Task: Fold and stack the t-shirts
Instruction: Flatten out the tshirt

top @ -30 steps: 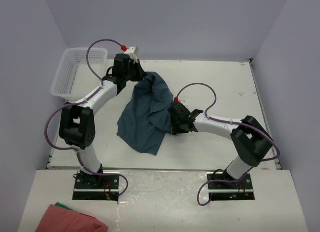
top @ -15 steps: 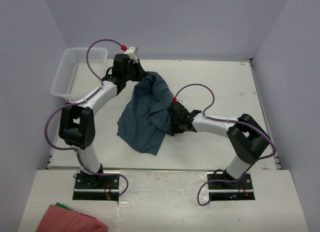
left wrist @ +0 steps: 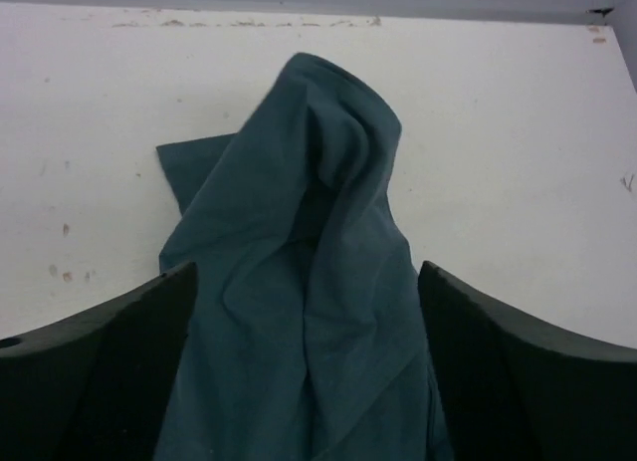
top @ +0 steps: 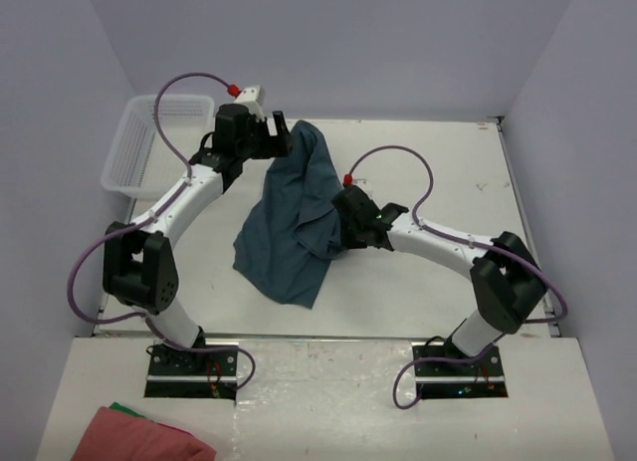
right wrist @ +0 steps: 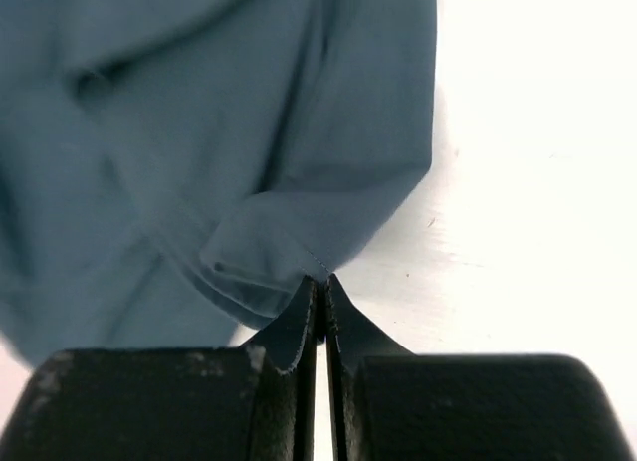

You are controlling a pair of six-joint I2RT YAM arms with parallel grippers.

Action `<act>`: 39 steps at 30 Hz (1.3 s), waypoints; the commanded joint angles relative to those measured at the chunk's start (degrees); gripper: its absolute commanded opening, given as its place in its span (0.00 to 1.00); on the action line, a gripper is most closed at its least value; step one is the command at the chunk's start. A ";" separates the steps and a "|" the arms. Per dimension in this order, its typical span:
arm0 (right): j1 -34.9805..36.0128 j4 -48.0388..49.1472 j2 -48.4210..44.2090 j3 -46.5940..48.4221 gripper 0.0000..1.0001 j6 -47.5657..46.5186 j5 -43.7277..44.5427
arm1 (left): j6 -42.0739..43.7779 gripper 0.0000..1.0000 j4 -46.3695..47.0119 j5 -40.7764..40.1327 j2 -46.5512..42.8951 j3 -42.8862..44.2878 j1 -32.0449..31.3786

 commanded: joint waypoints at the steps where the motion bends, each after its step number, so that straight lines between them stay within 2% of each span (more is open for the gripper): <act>1: -0.65 -6.44 -7.13 8.38 0.00 -3.56 5.11 | 1.60 0.95 -5.21 -10.41 -8.64 2.42 -2.34; 5: -1.00 -12.76 -9.33 15.85 0.00 -6.20 6.52 | -0.33 0.97 -13.21 -14.21 -12.34 2.61 -5.50; 7: -1.27 -14.10 -10.12 17.88 0.00 -6.73 7.31 | -1.11 0.91 -13.93 -15.87 -15.76 -2.03 -7.61; 8: -1.62 -15.23 -10.13 19.80 0.00 -7.60 7.31 | -2.08 0.87 -14.02 -16.14 -16.82 -6.23 -10.66; 10: -2.06 -16.12 -9.87 21.49 0.00 -8.49 7.40 | -3.05 0.85 -14.37 -17.28 -19.20 -10.03 -14.45; 11: -2.41 -16.47 -9.69 22.97 0.00 -9.62 6.70 | -4.01 0.84 -14.72 -18.85 -19.99 -13.27 -18.82; 13: -2.68 -17.09 -9.16 24.39 0.00 -10.16 6.61 | -5.68 0.84 -15.68 -21.93 -20.35 -15.93 -23.33; 16: -3.11 -18.49 -8.37 26.94 0.00 -10.60 7.74 | -11.55 0.84 -17.09 -25.80 -20.70 -20.76 -31.94; 23: -8.12 -22.10 -8.89 31.69 0.00 -12.09 9.60 | -23.96 0.81 -27.63 -39.31 -22.01 -27.45 -42.41; 27: -13.21 -22.10 -10.30 31.34 0.00 -12.80 8.10 | -30.11 0.78 -32.73 -41.54 -22.46 -28.59 -45.67; 30: -15.76 -22.45 -11.35 30.64 0.00 -13.59 7.49 | -34.85 0.70 -37.29 -42.68 -21.49 -28.77 -47.16; 32: -16.91 -22.45 -11.97 30.28 0.00 -13.76 7.13 | -37.14 0.68 -39.23 -42.77 -20.27 -28.77 -48.13; 37: -19.64 -22.45 -13.47 29.06 0.00 -14.47 6.78 | -43.91 0.52 -43.72 -43.48 -16.40 -28.86 -51.47; 38: -20.07 -22.45 -13.82 28.88 0.00 -14.64 6.43 | -44.53 0.47 -44.16 -43.39 -15.00 -28.86 -51.65; 39: -20.69 -22.45 -14.34 28.35 0.00 -14.73 6.60 | -45.23 0.37 -44.34 -43.39 -14.46 -28.77 -51.91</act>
